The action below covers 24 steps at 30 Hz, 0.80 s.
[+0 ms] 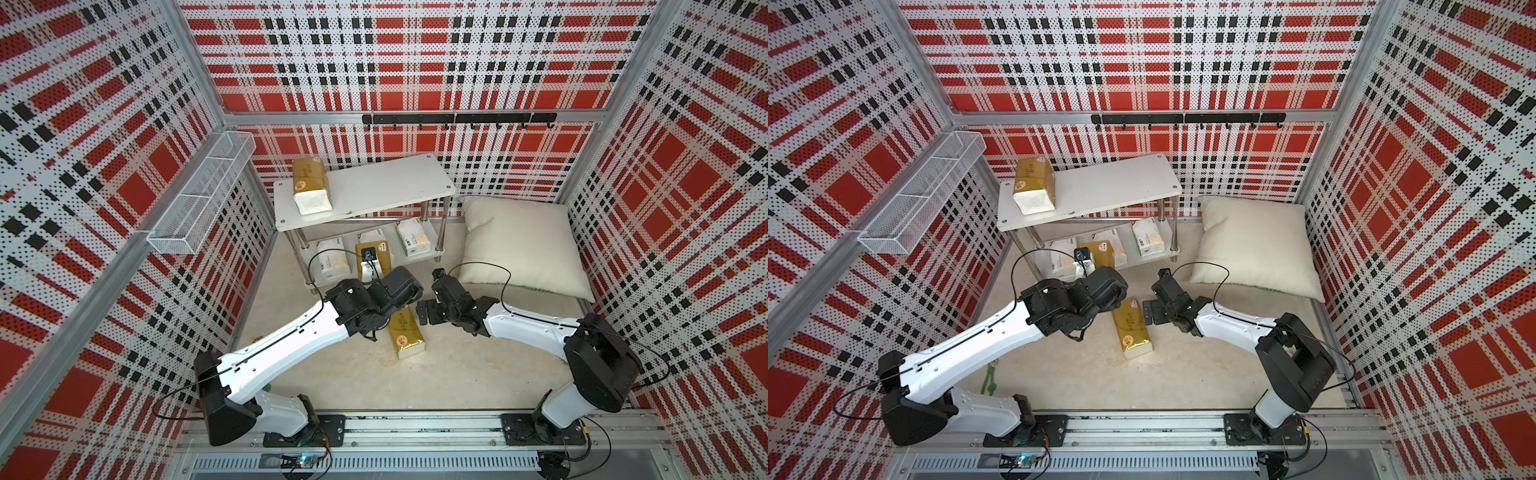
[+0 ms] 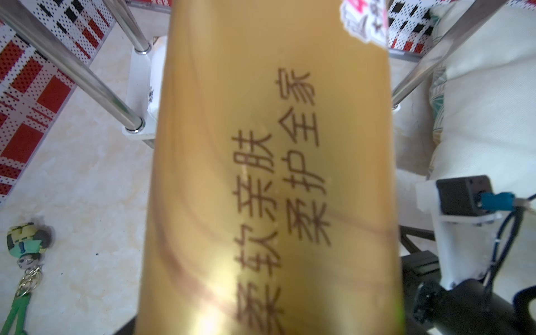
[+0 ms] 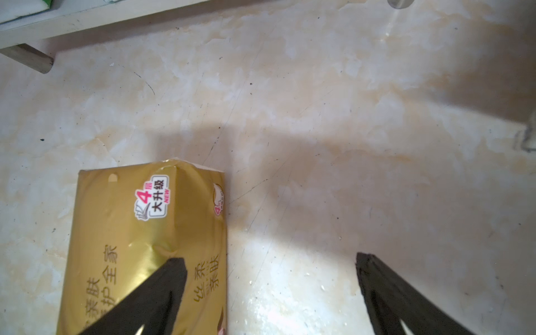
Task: Place the tissue boxes on the shelf by color
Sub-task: Pick up the box of tissues from the center of the board, then place a box of tissues on the shelf.
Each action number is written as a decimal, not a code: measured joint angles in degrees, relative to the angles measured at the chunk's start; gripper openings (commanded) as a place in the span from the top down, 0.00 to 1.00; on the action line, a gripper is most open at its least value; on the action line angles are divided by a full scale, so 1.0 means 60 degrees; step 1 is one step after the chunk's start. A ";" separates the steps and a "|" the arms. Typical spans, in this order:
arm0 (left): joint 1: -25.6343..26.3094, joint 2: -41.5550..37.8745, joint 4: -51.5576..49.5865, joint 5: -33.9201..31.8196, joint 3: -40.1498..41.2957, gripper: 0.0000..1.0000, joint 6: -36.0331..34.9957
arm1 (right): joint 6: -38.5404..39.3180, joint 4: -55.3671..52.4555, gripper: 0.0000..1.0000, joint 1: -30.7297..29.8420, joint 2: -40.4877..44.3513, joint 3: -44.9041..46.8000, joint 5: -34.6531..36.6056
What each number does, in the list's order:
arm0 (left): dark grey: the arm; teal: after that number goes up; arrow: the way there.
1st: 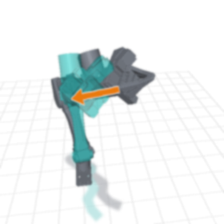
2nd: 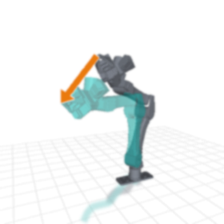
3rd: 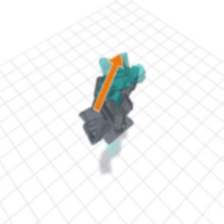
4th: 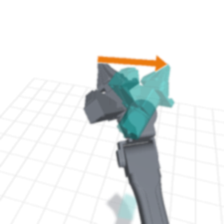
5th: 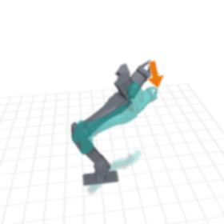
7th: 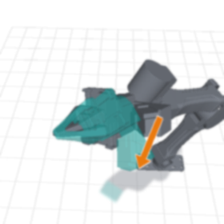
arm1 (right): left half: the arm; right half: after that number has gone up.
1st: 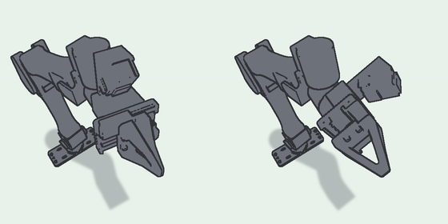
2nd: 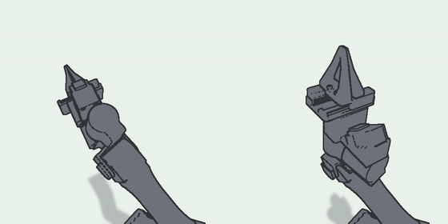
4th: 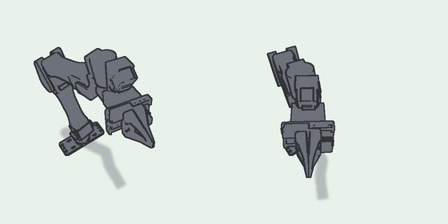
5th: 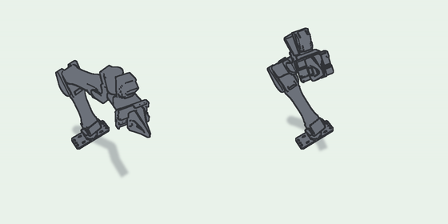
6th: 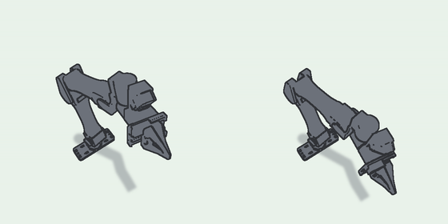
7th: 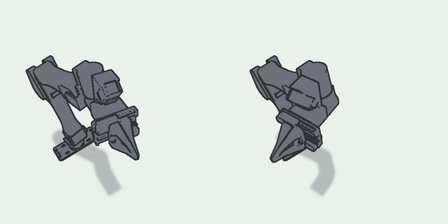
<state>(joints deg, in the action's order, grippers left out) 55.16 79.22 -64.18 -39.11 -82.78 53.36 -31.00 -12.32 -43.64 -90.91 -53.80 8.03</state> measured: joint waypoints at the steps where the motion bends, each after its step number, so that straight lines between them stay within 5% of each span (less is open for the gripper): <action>1: 0.0000 0.0069 -0.0058 -0.0015 -0.0171 0.22 -0.0095 | 0.0000 0.0000 0.00 0.0000 0.0004 0.0000 0.0004; 24: -0.0138 0.1264 -0.0455 -0.0812 -0.2896 0.23 -0.1209 | 0.0000 -0.0015 0.00 0.0000 0.0004 0.0000 0.0011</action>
<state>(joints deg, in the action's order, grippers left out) 54.33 86.80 -66.92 -43.99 -100.16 46.11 -31.00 -12.40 -43.64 -90.89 -53.80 8.10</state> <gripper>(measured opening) 0.778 0.999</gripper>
